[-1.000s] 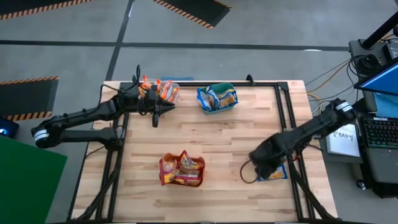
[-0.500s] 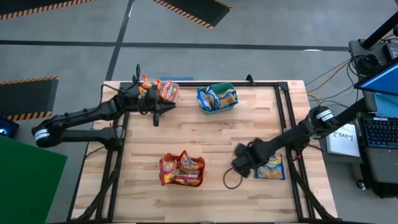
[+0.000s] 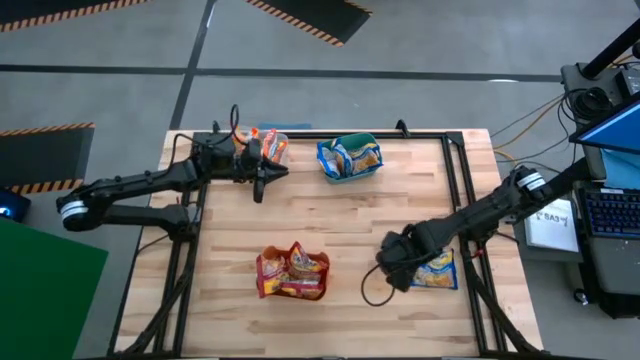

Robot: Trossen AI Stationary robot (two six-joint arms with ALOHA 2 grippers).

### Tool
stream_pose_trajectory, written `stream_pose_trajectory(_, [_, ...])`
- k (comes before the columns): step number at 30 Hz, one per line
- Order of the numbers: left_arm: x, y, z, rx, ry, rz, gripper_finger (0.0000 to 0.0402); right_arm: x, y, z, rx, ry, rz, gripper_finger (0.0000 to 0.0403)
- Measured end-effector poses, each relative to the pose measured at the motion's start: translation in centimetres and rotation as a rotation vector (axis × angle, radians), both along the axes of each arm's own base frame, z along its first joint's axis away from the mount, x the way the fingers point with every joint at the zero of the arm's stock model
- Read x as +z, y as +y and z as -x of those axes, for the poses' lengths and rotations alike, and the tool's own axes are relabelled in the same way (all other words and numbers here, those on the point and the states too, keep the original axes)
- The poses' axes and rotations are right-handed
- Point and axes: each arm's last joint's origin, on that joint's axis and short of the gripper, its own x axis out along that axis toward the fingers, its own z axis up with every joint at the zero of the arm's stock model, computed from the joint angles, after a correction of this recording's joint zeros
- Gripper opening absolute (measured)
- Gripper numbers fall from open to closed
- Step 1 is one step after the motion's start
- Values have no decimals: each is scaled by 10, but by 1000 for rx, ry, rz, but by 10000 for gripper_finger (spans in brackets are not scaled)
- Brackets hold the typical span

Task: Sort Maruchan noodles
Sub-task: Put the blue noodle pack into the green bin

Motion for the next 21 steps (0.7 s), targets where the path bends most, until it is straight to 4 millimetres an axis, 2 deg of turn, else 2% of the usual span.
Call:
stream_pose_trajectory(5, [-9,4,-7,0,29,17,39,-31,8,26,-33,186,-51,91])
stream_pose_trajectory(9, [-12,6,-11,1,33,23,39,-57,3,48,-83,310,-25,91])
stream_pose_trajectory(11, [-12,6,-12,2,30,22,39,-67,0,50,-105,283,13,91])
stream_pose_trajectory(13, [-11,7,-13,2,13,14,39,-73,-2,42,-106,153,64,91])
stream_pose_trajectory(17, [-9,8,-15,4,-19,10,39,-67,-12,20,-109,-94,176,91])
stream_pose_trajectory(21, [-7,8,-16,7,-37,15,39,-42,-23,6,-112,-213,191,91])
